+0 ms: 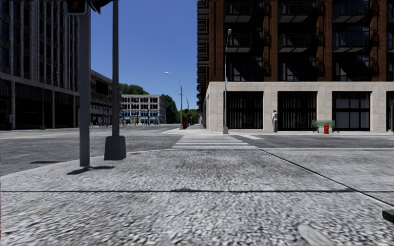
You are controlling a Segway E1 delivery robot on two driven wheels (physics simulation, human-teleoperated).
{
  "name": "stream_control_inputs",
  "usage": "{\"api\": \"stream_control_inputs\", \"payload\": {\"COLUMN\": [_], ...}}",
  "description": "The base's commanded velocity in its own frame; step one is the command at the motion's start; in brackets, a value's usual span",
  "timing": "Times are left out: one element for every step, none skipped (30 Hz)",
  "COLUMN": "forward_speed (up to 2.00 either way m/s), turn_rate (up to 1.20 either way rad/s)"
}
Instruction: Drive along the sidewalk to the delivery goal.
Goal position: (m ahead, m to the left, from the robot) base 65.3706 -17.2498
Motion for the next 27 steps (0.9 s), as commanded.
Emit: {"api": "stream_control_inputs", "payload": {"forward_speed": [2.0, 2.0, 2.0, 2.0, 2.0, 2.0, 2.0, 2.0, 2.0, 2.0, 2.0, 2.0, 2.0, 2.0, 2.0, 2.0, 2.0, 2.0, 2.0, 2.0, 2.0, 2.0, 2.0, 2.0, 2.0, 2.0, 2.0], "turn_rate": [0.0, 0.0, 0.0, 0.0, 0.0, 0.0, 0.0, 0.0, 0.0, 0.0, 0.0, 0.0, 0.0, 0.0, 0.0, 0.0, 0.0, 0.0, 0.0, 0.0, 0.0, 0.0, 0.0, 0.0, 0.0, 0.0, 0.0]}}
